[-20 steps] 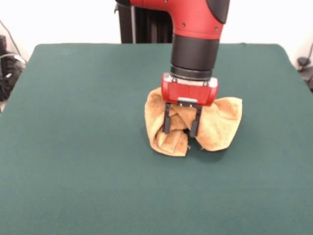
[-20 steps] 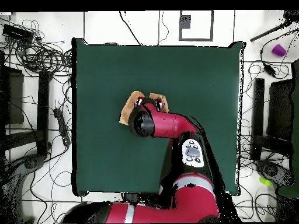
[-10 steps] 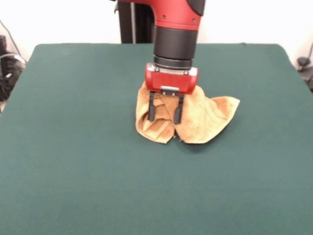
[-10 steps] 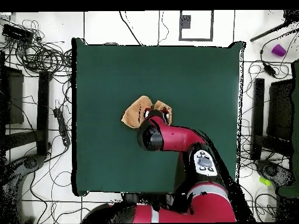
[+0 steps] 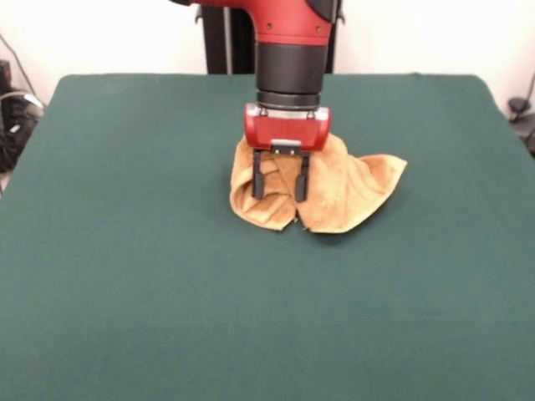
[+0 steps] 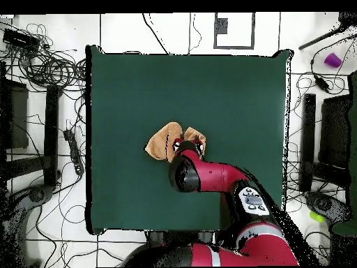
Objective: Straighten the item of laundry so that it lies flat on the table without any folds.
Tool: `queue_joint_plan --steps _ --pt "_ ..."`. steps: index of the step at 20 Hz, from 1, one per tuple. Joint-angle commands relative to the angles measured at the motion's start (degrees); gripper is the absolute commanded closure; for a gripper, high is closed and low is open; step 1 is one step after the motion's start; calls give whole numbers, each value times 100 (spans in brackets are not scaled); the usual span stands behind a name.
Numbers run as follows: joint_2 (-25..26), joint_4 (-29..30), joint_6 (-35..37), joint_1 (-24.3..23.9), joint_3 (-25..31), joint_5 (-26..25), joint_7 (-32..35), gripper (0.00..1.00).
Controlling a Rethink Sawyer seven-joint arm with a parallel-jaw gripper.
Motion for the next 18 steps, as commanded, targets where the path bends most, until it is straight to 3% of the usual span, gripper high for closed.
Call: queue_joint_plan --steps 1,13,18 --pt "60 1163 -348 177 619 -329 1076 0" --pt "-657 1602 650 23 790 -170 744 0" --pt "-1211 1789 1320 -91 1004 35 627 0"
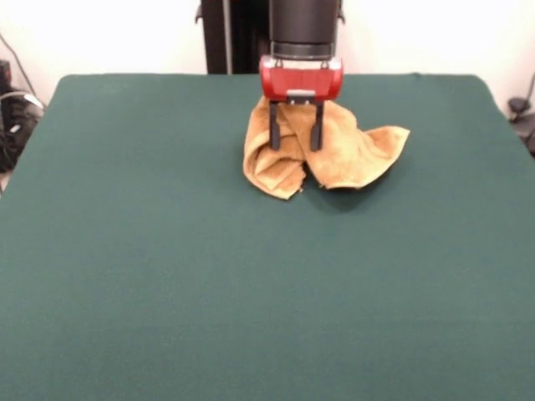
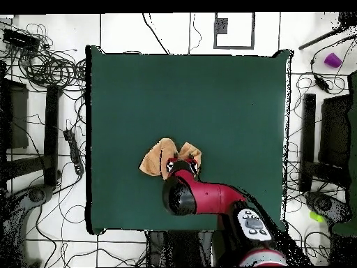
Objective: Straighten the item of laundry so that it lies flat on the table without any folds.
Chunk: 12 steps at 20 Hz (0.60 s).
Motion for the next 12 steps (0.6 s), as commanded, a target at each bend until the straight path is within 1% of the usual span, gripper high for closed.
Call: queue_joint_plan --steps 1,8,12 --pt "-571 656 1387 -36 937 160 595 0" --pt "-1431 872 2452 -259 1312 462 451 0" --pt "-1952 952 3105 -333 1541 777 404 0"
